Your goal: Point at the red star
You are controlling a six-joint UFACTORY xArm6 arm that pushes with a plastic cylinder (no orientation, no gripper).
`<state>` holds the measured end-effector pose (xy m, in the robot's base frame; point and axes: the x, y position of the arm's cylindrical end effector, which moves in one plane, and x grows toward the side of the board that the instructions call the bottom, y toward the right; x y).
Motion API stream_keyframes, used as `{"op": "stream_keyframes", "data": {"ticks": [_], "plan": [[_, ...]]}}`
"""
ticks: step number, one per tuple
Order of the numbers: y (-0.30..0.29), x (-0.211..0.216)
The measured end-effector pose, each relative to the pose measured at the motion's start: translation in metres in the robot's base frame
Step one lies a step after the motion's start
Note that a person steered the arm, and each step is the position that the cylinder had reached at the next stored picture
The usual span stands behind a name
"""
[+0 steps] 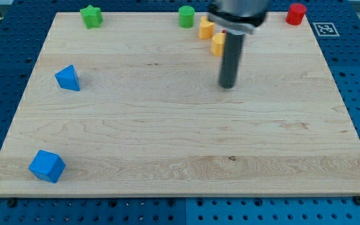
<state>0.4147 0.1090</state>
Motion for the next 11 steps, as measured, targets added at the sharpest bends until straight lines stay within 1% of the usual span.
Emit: {"op": "stream_keyframes", "data": {"ticks": [1, 2, 3, 4, 6, 7, 8, 9, 10, 11], "plan": [[0.030, -0.003], [0.039, -0.003], [0.093, -0.011], [0.097, -0.019], [0.096, -0.109], [0.095, -0.143], [0.074, -0.165], [0.029, -0.192], [0.000, -0.194], [-0.010, -0.187]]}}
